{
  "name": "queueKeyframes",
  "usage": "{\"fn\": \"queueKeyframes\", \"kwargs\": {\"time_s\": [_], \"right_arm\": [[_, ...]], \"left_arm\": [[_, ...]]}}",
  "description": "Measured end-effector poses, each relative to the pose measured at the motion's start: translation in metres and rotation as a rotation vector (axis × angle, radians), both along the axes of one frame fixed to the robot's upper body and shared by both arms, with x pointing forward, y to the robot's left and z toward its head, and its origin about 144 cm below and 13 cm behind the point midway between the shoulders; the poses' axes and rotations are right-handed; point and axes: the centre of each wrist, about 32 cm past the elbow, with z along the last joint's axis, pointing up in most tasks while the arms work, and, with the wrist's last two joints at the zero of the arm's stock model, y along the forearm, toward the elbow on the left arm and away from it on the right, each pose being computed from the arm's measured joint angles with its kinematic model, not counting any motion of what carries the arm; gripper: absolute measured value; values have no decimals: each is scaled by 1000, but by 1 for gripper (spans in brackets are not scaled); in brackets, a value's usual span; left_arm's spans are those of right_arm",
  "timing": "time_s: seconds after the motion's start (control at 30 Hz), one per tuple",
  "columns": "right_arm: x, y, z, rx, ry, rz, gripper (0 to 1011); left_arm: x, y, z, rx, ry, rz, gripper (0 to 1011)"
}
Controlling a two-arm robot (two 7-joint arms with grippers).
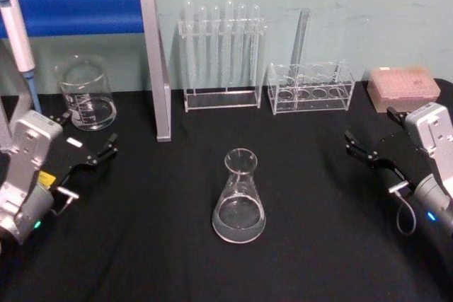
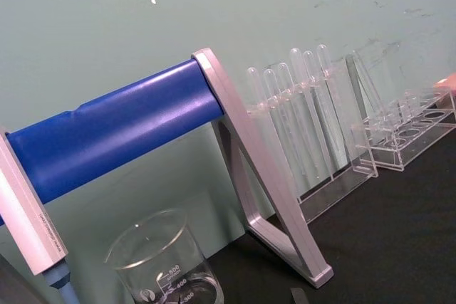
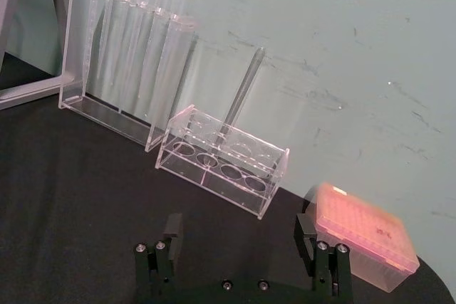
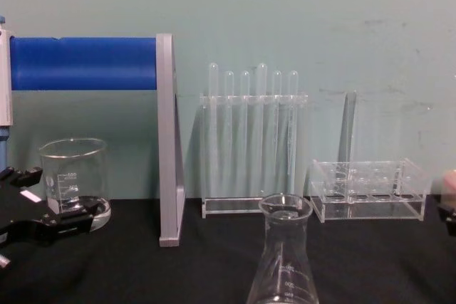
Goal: Grasp the erlenmeyer flask with one hand, shake it three times, then place it back.
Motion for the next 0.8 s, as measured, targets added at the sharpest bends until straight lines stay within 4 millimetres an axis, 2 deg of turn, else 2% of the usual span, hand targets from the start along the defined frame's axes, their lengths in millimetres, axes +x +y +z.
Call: {"fn": "queueKeyframes", "kwargs": {"time_s": [0.8], "right_arm": [[1, -1, 1, -1, 3, 10, 1002]], "left_arm": [[0, 0, 0, 0, 0, 0, 1001]]}}
